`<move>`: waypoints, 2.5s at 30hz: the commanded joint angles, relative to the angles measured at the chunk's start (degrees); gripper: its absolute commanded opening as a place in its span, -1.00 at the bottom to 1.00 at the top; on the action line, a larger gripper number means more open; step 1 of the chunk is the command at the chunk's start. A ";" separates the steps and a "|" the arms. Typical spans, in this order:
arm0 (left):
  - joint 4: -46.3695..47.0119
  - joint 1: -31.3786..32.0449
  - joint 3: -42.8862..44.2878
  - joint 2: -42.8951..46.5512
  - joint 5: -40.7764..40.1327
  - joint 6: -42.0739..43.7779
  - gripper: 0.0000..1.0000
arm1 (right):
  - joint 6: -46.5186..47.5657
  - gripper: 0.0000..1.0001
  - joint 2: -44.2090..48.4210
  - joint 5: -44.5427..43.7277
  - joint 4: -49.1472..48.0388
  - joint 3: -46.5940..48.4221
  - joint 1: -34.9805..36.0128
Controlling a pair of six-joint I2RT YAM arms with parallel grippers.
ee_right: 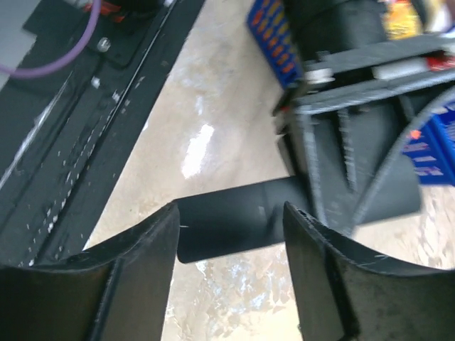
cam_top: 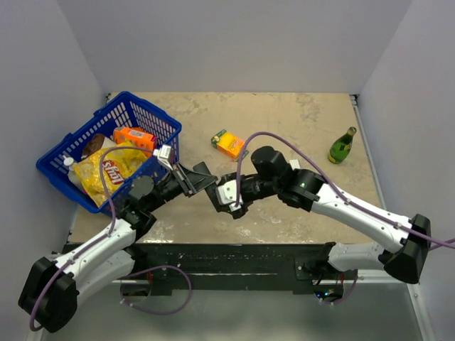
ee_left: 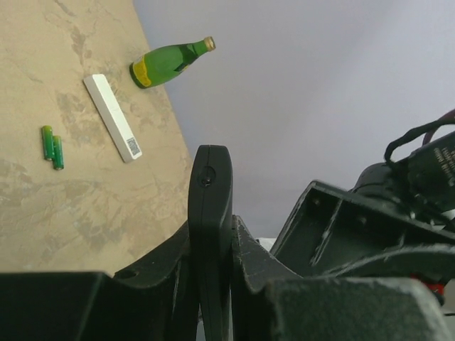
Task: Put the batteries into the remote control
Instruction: Load the battery cover into the remote control, then place the remote control at the center of the board.
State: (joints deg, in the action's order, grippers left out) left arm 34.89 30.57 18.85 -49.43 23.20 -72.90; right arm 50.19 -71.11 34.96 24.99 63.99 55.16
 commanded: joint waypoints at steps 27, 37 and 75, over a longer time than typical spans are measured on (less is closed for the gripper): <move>-17.49 0.90 9.01 -0.93 -13.00 16.39 -1.00 | -70.32 0.90 5.29 -41.46 -20.25 -11.52 6.01; -17.93 1.25 9.54 -1.02 -13.71 15.86 -1.00 | -71.29 0.65 -5.00 -46.30 -24.72 -9.23 8.21; -62.23 1.34 31.79 34.74 -53.87 48.20 0.95 | -74.10 -1.00 -11.32 -50.52 -7.68 -8.89 8.65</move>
State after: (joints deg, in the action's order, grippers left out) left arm -21.21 31.68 52.25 -18.00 -24.99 -32.08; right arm -21.74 -78.50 -13.52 16.27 50.74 64.20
